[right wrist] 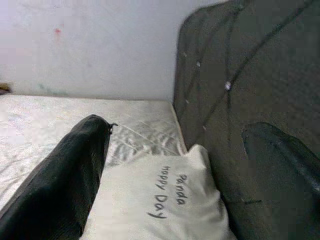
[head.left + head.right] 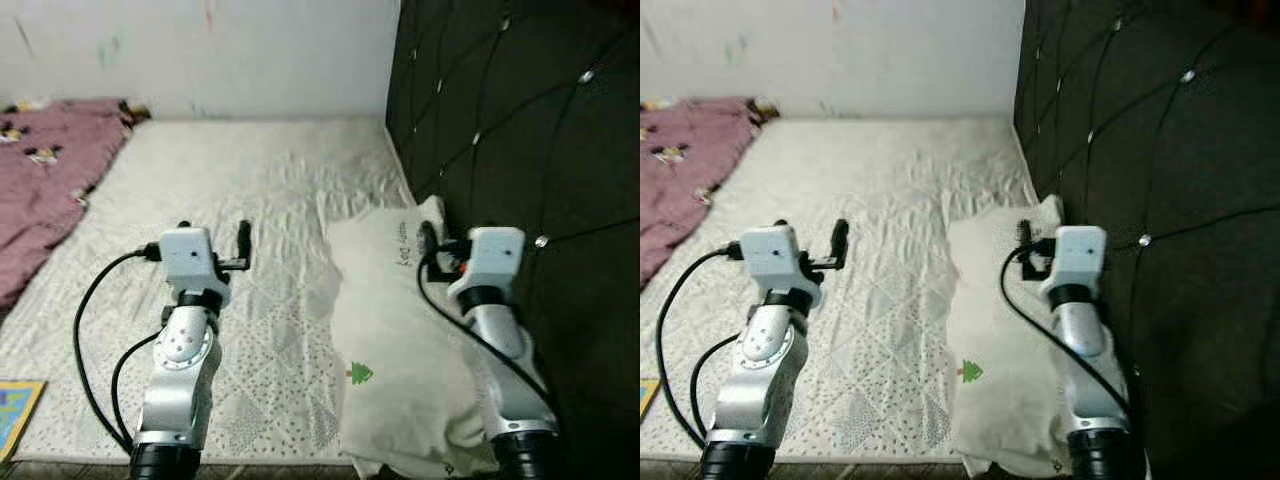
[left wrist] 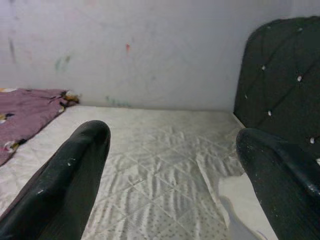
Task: Clean up the room
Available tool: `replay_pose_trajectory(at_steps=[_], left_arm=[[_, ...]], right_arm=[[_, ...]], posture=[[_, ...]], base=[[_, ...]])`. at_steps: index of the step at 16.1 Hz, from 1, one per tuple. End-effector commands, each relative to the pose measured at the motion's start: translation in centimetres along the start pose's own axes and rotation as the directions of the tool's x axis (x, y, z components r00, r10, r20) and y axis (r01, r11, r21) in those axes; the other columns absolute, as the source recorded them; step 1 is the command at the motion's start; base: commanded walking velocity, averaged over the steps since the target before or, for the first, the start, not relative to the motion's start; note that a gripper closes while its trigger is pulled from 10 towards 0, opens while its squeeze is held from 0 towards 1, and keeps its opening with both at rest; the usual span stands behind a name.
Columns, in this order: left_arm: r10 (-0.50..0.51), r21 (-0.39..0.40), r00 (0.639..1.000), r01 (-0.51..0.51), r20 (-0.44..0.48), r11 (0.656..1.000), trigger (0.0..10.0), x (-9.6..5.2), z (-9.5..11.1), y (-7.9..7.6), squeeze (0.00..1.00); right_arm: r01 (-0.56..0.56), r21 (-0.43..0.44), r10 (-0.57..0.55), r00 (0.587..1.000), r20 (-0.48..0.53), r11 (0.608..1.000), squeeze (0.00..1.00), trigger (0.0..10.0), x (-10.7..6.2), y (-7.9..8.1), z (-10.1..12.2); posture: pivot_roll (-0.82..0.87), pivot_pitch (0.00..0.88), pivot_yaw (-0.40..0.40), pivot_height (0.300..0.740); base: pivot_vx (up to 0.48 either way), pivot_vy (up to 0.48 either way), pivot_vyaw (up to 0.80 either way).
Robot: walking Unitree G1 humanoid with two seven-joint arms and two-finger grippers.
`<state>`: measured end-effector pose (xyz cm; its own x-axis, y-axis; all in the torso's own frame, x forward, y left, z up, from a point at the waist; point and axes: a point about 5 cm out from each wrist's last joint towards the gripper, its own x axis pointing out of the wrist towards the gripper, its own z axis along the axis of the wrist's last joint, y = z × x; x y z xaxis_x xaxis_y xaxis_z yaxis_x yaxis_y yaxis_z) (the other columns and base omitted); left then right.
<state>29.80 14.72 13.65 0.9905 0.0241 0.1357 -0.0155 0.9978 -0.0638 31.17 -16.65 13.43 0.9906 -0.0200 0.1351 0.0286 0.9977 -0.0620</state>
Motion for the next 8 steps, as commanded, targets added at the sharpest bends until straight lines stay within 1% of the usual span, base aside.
replay_pose_trajectory(at_steps=[1,8], left_arm=[[-0.004,-0.003,1.0,0.004,-0.001,1.0,10.0,-0.05,-0.05,0.02,0.0],[-0.015,-0.02,1.0,0.015,-0.001,1.0,10.0,-0.09,-0.15,-0.27,0.0]], right_arm=[[0.001,-0.002,-0.001,1.0,0.027,1.0,0.0,10.0,0.3,-0.13,0.63],[-0.029,0.015,0.029,0.999,0.033,0.999,0.0,10.0,0.41,0.33,0.81]], posture=[[-0.07,0.0,0.034,0.74],[-0.08,0.0,0.03,0.74]], base=[[0.0,0.458,0.0],[0.0,0.48,0.0]])
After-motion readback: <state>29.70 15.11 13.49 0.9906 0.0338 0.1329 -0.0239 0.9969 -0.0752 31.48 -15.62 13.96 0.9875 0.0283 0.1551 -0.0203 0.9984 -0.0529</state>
